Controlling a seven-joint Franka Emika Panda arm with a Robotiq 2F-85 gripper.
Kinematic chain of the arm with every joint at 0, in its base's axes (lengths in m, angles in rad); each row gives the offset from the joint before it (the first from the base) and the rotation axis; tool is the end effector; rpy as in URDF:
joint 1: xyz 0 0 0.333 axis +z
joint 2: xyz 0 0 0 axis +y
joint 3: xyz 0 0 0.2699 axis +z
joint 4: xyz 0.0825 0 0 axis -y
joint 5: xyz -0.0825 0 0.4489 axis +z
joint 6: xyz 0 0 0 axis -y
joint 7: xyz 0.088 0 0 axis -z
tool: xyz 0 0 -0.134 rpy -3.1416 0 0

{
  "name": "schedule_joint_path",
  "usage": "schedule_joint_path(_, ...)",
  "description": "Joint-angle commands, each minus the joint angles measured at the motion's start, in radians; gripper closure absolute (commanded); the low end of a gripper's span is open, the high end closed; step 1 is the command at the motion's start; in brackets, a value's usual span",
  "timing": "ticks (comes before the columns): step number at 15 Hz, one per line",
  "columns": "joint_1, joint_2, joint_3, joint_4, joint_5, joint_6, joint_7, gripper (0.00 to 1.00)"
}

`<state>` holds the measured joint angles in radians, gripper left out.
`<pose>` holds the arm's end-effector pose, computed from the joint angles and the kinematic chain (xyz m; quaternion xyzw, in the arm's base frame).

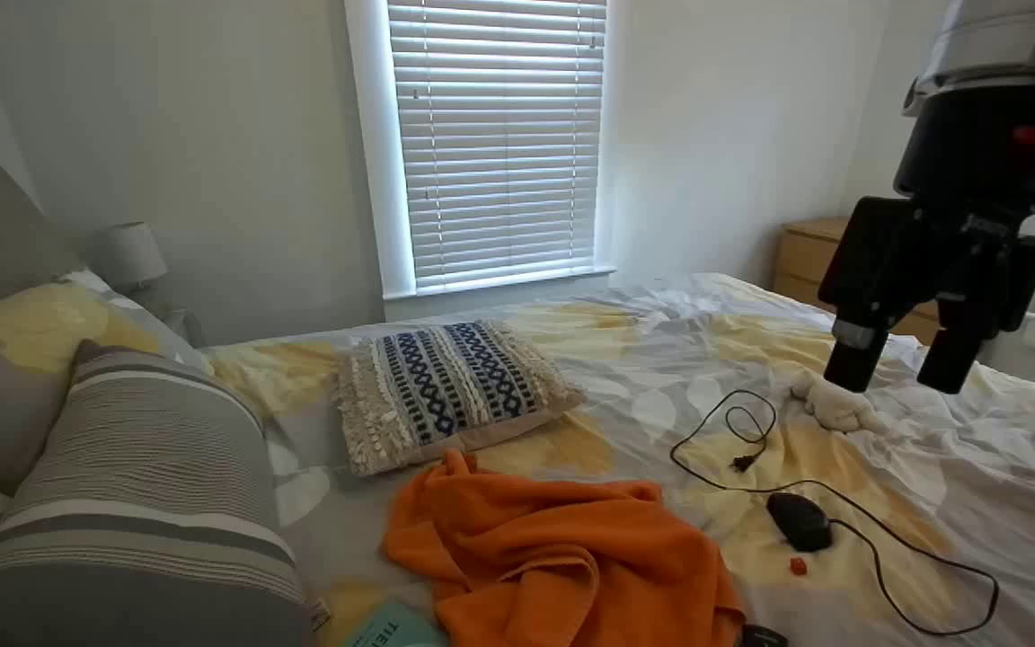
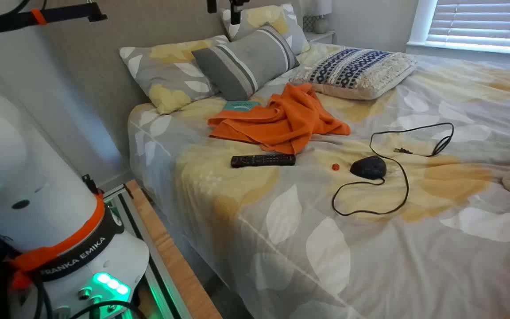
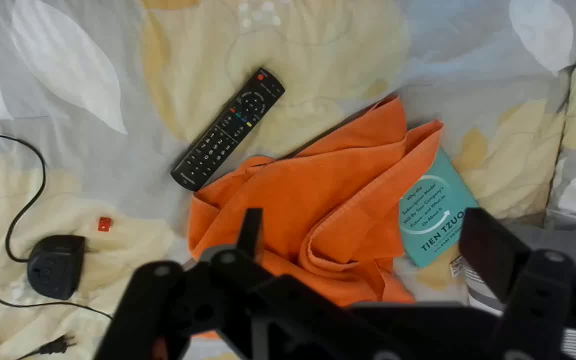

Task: Press the button on the remote

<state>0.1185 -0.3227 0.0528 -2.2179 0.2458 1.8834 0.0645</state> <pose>0.5200 0.1147 0.4174 -0.9940 -0.0133 0.0183 0.1067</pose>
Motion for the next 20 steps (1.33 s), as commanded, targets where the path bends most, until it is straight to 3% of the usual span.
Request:
schedule_joint_path(1,-0.011,0.0,0.01,0.002,0.003,-0.003,-0.003,0.0)
schedule_joint_path(10,-0.008,0.002,0.011,-0.008,0.012,-0.002,-0.002,0.0)
schedule_joint_path(14,0.012,-0.009,0.017,-0.104,0.089,0.01,-0.026,0.0)
schedule_joint_path(19,0.03,0.044,0.041,-0.232,0.164,0.152,-0.068,0.0)
schedule_joint_path(20,0.033,0.062,0.044,-0.25,0.173,0.191,-0.079,0.25)
